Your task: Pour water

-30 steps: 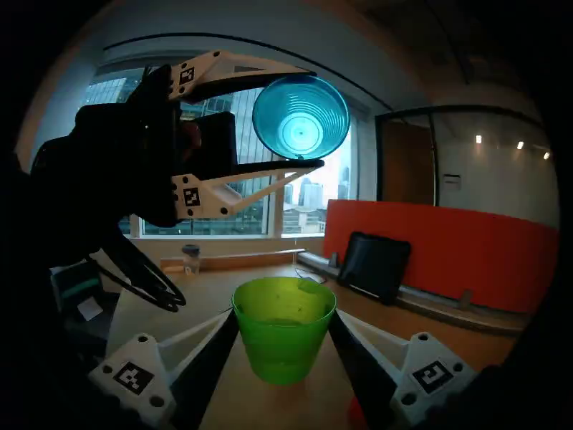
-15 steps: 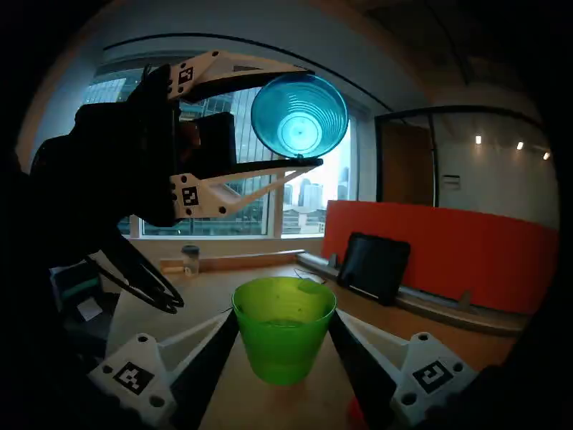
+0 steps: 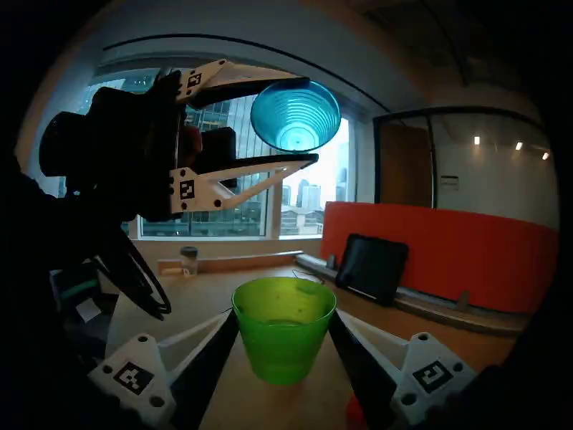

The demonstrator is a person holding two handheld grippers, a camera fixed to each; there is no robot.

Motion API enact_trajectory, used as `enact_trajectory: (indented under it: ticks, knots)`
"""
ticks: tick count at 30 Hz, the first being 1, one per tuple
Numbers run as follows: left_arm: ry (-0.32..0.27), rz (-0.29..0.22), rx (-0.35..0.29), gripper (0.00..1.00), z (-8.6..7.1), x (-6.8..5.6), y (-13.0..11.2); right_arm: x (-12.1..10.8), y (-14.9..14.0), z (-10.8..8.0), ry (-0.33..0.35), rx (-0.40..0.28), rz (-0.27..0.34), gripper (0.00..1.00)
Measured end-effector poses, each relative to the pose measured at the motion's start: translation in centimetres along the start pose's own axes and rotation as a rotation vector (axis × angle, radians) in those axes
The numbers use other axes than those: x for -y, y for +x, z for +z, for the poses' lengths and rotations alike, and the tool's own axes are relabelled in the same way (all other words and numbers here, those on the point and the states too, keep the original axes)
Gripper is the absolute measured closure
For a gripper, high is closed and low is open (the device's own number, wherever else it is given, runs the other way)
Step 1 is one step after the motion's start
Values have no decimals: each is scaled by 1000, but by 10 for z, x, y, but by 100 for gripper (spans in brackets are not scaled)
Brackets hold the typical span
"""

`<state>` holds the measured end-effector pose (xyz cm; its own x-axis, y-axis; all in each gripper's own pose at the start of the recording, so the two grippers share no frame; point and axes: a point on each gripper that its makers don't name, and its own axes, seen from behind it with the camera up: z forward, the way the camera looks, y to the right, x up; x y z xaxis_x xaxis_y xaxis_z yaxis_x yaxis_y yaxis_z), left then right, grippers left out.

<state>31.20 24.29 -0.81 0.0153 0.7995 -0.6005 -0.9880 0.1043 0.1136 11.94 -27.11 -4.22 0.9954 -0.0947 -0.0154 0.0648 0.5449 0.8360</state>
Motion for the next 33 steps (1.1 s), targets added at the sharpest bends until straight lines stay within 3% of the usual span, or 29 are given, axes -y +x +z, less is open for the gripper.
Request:
enact_trajectory:
  ticks: [15, 29, 33]
  knots:
    - [4, -414, 28, 12, 1, 3, -20, -2, 3, 0, -5, -12, 7, 11]
    - [-4, -659, 70, 12, 0, -1, -34, -3, 8, -1, -7, -21, 5, 11]
    - [-12, -758, 78, 12, 0, -3, -36, -2, 10, -2, -6, -26, 5, 11]
